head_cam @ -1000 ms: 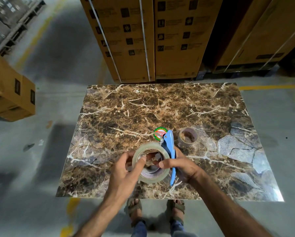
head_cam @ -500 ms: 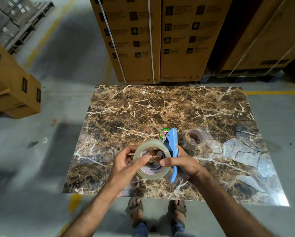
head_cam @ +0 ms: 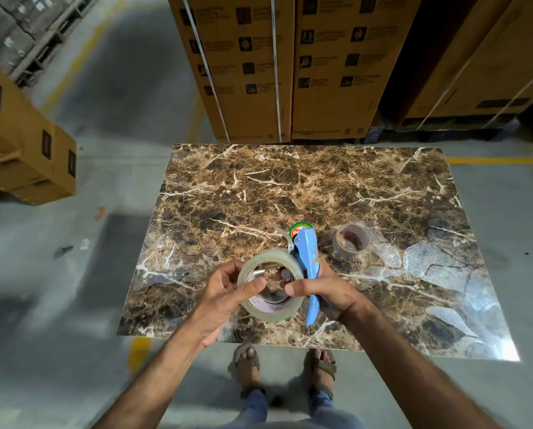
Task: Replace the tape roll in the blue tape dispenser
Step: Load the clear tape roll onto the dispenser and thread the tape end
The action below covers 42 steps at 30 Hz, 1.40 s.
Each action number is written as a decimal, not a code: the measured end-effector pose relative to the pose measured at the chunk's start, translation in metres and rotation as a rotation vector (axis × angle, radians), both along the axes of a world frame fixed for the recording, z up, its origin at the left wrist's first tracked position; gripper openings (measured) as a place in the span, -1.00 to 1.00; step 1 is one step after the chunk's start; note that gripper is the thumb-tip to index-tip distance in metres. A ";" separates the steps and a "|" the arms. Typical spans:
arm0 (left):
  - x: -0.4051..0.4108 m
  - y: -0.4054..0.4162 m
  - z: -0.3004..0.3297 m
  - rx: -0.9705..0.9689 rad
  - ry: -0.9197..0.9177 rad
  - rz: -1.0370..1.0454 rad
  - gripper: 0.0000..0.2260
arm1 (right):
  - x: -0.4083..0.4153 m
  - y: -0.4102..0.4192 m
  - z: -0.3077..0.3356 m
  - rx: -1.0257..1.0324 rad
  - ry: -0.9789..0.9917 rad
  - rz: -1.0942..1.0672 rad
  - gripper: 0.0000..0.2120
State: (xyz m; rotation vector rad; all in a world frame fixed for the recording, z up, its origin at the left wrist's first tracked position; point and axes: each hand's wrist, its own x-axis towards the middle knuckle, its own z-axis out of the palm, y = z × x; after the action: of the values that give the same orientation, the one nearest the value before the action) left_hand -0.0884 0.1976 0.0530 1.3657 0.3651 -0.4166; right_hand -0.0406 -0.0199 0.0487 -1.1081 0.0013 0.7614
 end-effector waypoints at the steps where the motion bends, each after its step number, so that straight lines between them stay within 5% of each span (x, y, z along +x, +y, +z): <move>1: -0.001 -0.002 -0.001 -0.018 0.000 -0.024 -0.18 | 0.000 -0.001 0.001 -0.011 0.006 -0.002 -0.49; 4: -0.002 -0.008 0.005 -0.055 -0.020 -0.065 -0.41 | -0.001 -0.005 -0.001 -0.026 0.021 -0.010 -0.56; 14: -0.003 -0.020 0.006 0.063 -0.111 -0.036 -0.44 | -0.003 -0.017 0.003 0.098 0.052 0.001 -0.66; 24: 0.000 -0.050 0.019 0.232 -0.236 0.090 -0.84 | -0.005 -0.005 0.004 0.172 0.091 -0.071 -0.51; 36: 0.038 -0.027 0.050 0.371 -0.200 -0.391 -0.50 | -0.013 0.000 0.011 0.173 0.104 -0.041 -0.61; 42: 0.052 -0.025 0.050 0.408 -0.206 -0.401 -0.84 | -0.016 0.002 0.011 0.207 0.173 -0.070 -0.63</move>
State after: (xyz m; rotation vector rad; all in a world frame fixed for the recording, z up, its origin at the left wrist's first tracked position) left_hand -0.0359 0.1723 0.1027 1.8736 -0.0027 -0.5442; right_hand -0.0562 -0.0177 0.0595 -0.8401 0.1052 0.7738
